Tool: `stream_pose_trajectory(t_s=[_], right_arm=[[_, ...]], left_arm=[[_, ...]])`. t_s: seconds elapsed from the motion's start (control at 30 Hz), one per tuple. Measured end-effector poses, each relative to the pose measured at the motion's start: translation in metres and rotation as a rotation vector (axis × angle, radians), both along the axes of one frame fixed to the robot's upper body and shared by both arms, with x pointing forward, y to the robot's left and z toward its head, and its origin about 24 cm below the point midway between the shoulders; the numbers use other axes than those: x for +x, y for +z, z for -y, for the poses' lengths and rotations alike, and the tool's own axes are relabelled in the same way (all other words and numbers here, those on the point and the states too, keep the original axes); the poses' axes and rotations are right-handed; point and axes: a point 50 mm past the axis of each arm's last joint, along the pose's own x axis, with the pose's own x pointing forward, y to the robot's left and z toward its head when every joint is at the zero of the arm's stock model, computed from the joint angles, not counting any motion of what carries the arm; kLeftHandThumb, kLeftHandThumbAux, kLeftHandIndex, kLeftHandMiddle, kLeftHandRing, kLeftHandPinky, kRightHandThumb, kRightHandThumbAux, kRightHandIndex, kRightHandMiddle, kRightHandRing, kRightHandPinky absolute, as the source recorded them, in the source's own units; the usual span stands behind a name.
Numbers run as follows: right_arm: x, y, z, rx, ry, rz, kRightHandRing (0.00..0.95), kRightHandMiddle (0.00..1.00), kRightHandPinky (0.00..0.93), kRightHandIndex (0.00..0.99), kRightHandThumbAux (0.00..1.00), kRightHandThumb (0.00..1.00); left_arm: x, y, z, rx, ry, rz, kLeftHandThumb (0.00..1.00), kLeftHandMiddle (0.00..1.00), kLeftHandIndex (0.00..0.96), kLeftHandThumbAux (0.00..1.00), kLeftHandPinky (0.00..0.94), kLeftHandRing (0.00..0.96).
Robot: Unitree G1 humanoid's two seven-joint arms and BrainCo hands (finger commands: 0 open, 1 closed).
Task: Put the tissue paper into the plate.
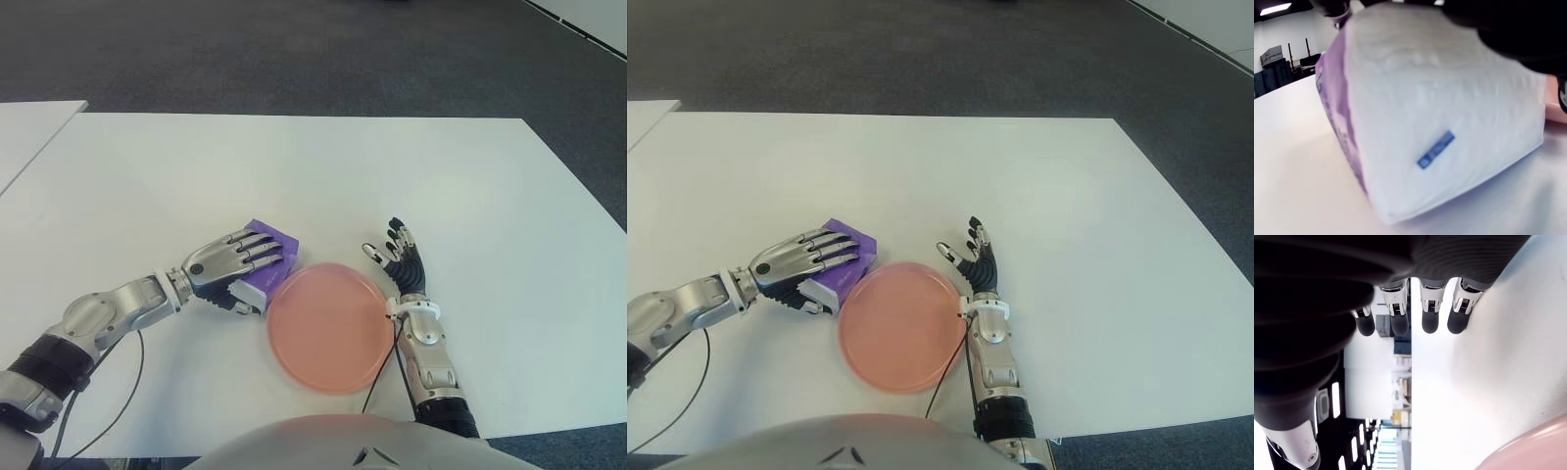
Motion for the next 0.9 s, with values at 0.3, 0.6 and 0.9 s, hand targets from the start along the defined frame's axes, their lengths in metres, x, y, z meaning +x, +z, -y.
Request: stream_pose_trajectory(t_s=[0.3,0.6,0.9], right_arm=[[0.001,0.001,0.0,-0.003,-0.001,-0.011,0.004,0.057,0.0,0.073,0.7,0.059],[0.0,0.002,0.002,-0.01,0.003,-0.015,0.0,0.062,0.0,0.075,0.694,0.067],[-0.004,0.002,0.005,-0.015,0.013,-0.018,0.006,0.06,0.0,0.071,0.708,0.06]], left_arm=[[0.001,-0.013,0.001,-0.029,0.029,0.061,0.227,0.0,0.0,0.279,0.0,0.0],[0.004,-0.026,0.0,-0.037,0.036,0.208,0.196,0.0,0.0,0.359,0.0,0.0],[0.007,-0.034,-0.003,-0.079,0.031,0.311,0.16,0.0,0.0,0.425,0.0,0.0]])
